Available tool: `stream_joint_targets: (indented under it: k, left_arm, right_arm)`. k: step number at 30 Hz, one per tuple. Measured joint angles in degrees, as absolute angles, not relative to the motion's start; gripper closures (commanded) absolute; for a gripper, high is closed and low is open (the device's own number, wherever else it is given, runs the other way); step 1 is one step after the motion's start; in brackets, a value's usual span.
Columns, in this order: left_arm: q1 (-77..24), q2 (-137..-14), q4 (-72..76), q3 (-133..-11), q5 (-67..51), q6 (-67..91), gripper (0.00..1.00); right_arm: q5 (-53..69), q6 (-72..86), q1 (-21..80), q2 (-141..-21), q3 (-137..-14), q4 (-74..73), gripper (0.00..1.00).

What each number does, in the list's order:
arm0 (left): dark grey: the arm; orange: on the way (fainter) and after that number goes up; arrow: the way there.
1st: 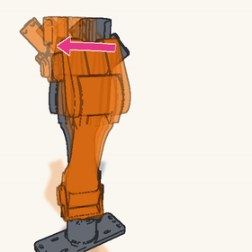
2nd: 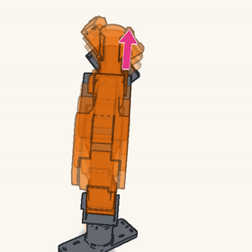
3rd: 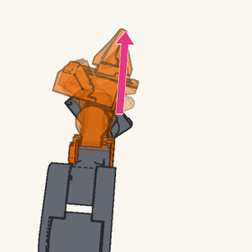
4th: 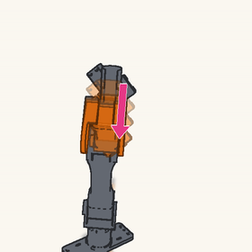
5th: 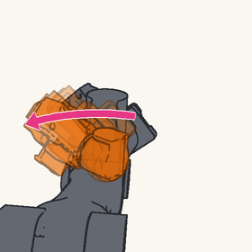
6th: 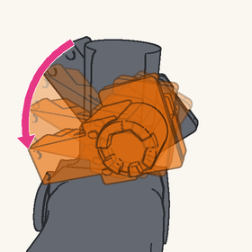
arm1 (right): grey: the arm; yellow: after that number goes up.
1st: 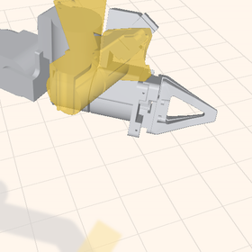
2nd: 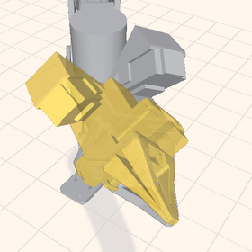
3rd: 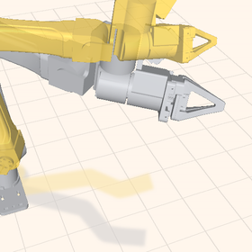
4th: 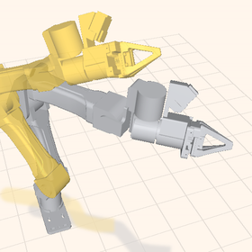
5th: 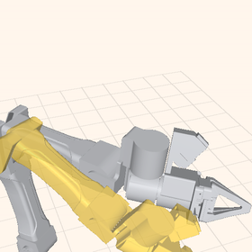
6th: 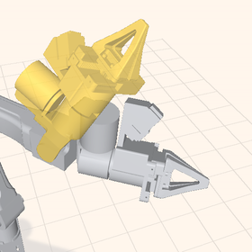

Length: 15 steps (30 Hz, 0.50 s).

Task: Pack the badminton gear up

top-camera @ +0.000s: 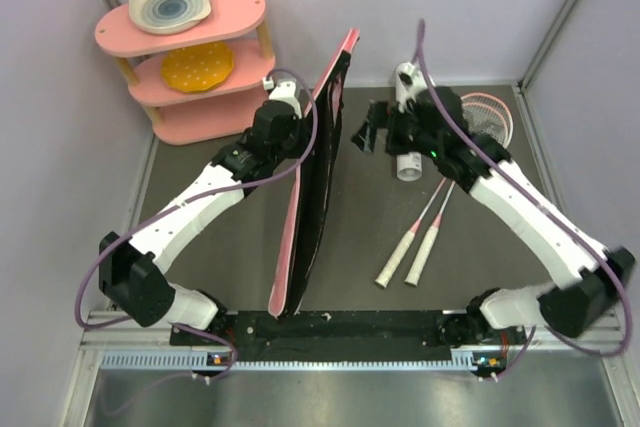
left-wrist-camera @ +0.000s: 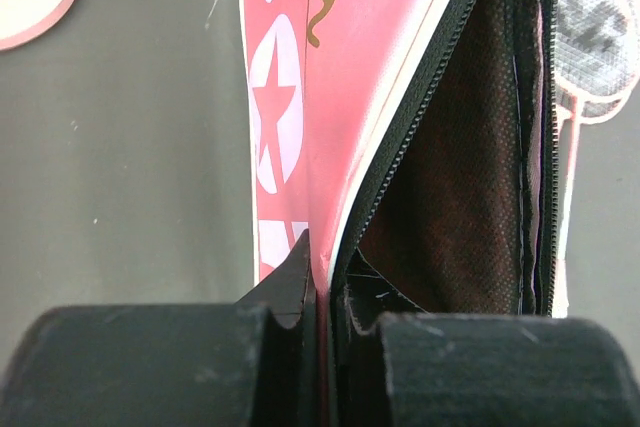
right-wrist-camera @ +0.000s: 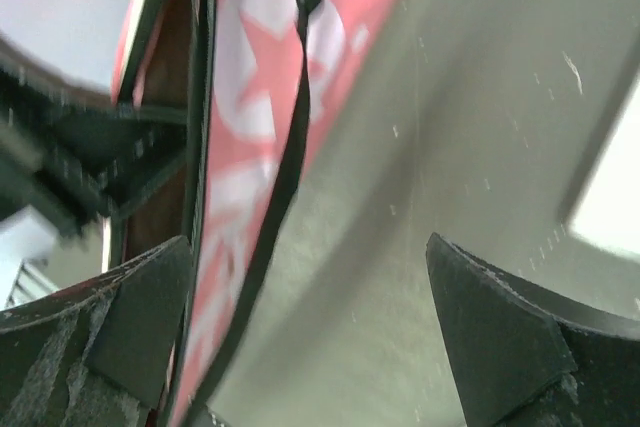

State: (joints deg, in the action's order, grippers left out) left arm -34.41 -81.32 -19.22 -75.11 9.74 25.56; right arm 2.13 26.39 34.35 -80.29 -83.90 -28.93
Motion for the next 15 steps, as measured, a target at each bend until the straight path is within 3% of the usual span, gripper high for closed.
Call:
stream_joint_targets:
  k: [4, 7, 10, 15]
  left_arm:
    - [-34.41, -81.32, -19.44, -72.03, 11.79, 25.63, 1.00]
    - [-34.41, -81.41, -19.97, -70.65, 13.04, 26.85, 1.00]
    - [-34.41, -82.00, -20.27, -70.63, 13.58, 28.12, 1.00]
    - [-34.41, -82.24, -20.23, -70.11, 14.39, 30.33, 1.00]
  right_arm:
    - [2.37, 26.61, 32.12, -65.69, -71.29, -29.76, 0.02]
    - [3.03, 27.55, 24.80, -59.55, -66.22, -30.13, 0.08]
    - [4.08, 28.77, 15.81, -60.27, -62.37, -29.78, 0.11]
    - [-0.05, 30.11, 9.87, -67.81, -55.33, -32.05, 0.17]
